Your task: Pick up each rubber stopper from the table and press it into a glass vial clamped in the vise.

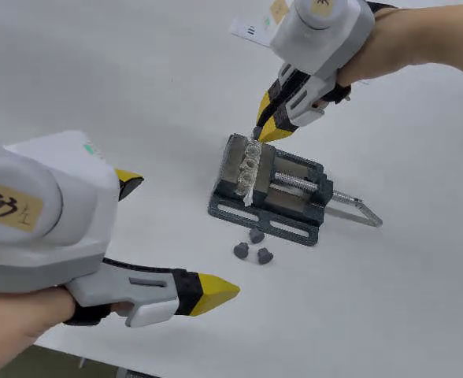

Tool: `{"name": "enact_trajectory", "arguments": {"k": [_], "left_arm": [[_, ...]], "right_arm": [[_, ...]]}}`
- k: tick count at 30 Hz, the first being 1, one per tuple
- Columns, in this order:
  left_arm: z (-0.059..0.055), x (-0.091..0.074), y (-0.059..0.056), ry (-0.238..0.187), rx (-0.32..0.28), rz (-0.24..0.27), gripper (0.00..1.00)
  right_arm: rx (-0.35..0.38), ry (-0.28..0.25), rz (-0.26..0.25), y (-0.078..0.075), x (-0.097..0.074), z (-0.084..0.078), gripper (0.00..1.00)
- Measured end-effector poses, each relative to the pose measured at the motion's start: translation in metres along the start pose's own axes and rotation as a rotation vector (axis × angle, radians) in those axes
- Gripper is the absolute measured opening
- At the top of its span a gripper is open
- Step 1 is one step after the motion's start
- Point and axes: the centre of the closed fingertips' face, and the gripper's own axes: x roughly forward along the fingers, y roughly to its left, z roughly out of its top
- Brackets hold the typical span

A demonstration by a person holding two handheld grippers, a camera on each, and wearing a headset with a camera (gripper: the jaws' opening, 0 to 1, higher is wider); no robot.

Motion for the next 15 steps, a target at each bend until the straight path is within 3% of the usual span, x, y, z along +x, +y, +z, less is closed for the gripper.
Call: {"name": "enact_trajectory", "arguments": {"k": [6, 15], "left_arm": [[0.0004, 0.0002, -0.0017, 0.0, -0.002, -0.001, 0.99], [0.0022, 0.0016, -0.0063, -0.003, -0.003, -0.009, 0.99]], "right_arm": [[0.02, 0.016, -0.011, 0.0018, 0.0, -0.0007, 0.06], [0.176, 0.006, -0.066, 0.0042, -0.0001, -0.0015, 0.05]]}}
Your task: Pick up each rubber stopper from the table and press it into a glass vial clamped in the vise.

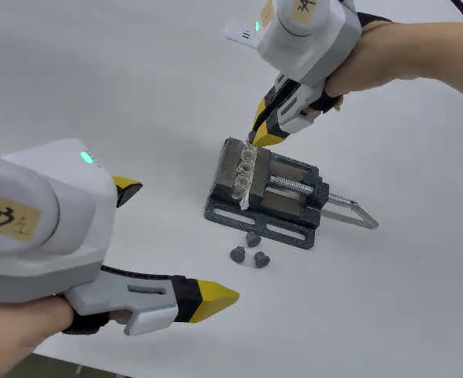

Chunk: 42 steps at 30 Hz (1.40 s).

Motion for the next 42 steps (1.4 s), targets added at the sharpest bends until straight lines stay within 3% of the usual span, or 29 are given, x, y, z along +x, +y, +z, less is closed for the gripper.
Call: {"name": "enact_trajectory", "arguments": {"k": [6, 9, 16, 34, 39, 42], "left_arm": [[0.001, 0.001, -0.001, 0.0, 0.001, -0.004, 0.99], [0.002, 0.001, 0.0, -0.002, 0.0, -0.004, 0.99], [0.002, 0.002, -0.001, 0.0, 0.0, -0.006, 0.99], [0.002, 0.001, 0.004, -0.002, -0.005, 0.002, 0.99], [0.001, 0.0, 0.005, -0.001, -0.008, 0.004, 0.99], [0.0, -0.001, 0.005, -0.001, -0.01, 0.006, 0.99]], "right_arm": [[0.115, 0.011, 0.01, -0.001, 0.001, 0.0, 0.05], [0.125, 0.023, 0.006, -0.001, 0.001, 0.0, 0.05], [0.103, 0.014, 0.008, -0.01, 0.002, 0.0, 0.07], [0.042, 0.011, 0.004, -0.009, 0.002, 0.001, 0.08], [0.014, 0.034, -0.003, -0.007, 0.007, -0.005, 0.21], [0.021, 0.022, 0.002, -0.007, 0.005, -0.004, 0.19]]}}
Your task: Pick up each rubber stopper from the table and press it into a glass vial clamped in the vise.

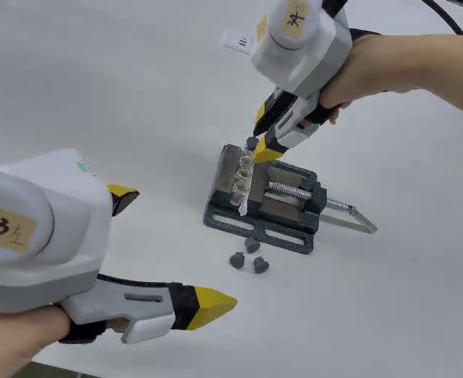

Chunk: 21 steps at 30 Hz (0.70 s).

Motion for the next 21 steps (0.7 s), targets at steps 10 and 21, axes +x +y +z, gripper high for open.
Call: {"name": "enact_trajectory", "arguments": {"k": [10, 21], "left_arm": [[0.002, 0.0, 0.001, -0.005, 0.002, 0.004, 0.99], [0.0, 0.0, 0.002, -0.003, -0.007, 0.007, 0.99]], "right_arm": [[-0.007, -0.036, 0.001, 0.003, -0.023, 0.009, 0.1], [0.007, -0.043, 0.017, -0.003, -0.013, 0.009, 0.02]]}}
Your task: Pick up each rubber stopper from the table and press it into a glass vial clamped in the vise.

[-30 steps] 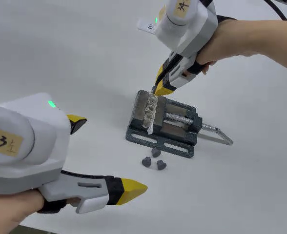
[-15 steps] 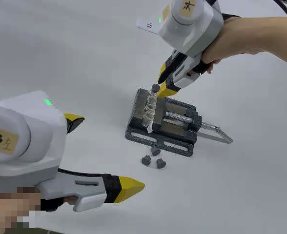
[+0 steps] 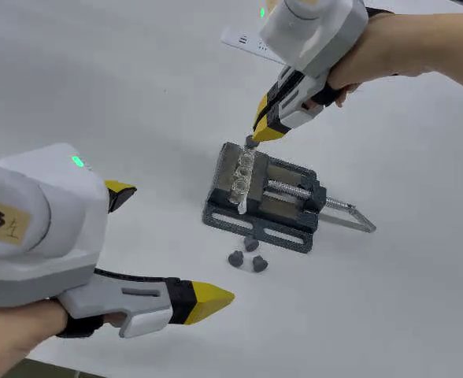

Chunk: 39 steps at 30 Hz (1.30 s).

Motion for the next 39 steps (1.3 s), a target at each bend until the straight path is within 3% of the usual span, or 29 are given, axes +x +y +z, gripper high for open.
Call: {"name": "enact_trajectory", "arguments": {"k": [18, 26, 39], "left_arm": [[-0.005, 0.003, 0.001, 0.013, -0.012, -0.006, 0.99], [-0.006, 0.006, 0.001, 0.019, -0.019, -0.01, 0.99], [-0.002, 0.011, 0.002, 0.019, -0.029, -0.015, 0.99]], "right_arm": [[0.003, 0.01, 0.021, 0.006, 0.003, -0.002, 0.0], [-0.087, 0.059, 0.001, 0.007, 0.003, -0.001, 0.0], [-0.053, 0.077, 0.012, 0.0, 0.008, -0.001, 0.0]]}}
